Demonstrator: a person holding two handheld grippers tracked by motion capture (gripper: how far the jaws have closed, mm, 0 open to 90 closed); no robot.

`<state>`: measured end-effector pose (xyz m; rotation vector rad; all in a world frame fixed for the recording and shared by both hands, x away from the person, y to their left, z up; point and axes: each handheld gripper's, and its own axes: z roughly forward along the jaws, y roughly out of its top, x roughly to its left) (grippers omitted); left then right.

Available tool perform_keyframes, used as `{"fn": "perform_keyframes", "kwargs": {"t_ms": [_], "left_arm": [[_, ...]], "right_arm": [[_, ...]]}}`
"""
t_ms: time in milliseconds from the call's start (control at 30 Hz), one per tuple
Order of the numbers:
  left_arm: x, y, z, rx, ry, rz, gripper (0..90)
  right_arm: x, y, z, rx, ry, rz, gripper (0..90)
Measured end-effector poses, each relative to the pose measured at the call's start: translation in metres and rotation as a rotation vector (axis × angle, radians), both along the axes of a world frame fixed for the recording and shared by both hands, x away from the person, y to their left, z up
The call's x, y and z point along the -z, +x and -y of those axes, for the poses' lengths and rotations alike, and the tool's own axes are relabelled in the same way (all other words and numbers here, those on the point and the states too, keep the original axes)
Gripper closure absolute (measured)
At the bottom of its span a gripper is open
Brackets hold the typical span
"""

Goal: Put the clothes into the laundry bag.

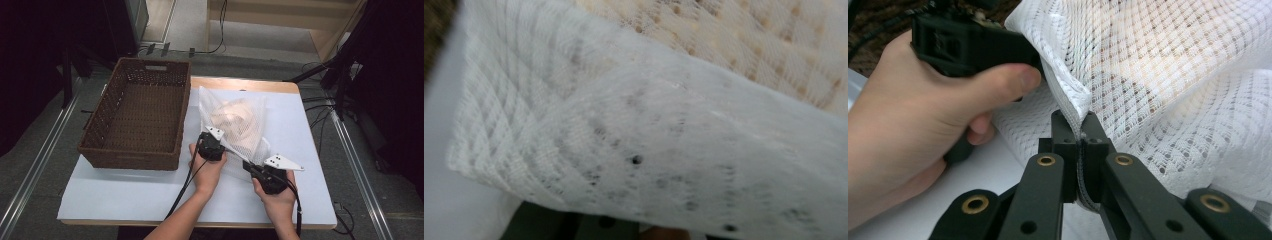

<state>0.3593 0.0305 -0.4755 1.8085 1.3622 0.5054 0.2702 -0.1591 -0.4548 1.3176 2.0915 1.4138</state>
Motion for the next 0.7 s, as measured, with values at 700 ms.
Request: {"fn": "perform_keyframes", "kwargs": {"t_ms": [700], "left_arm": [[0.001,-0.076,-0.029,0.299,0.205,-0.016,42.9]], "right_arm": [[-0.002,0.001,0.004,0.009,0.02,0.008,89.7]]}}
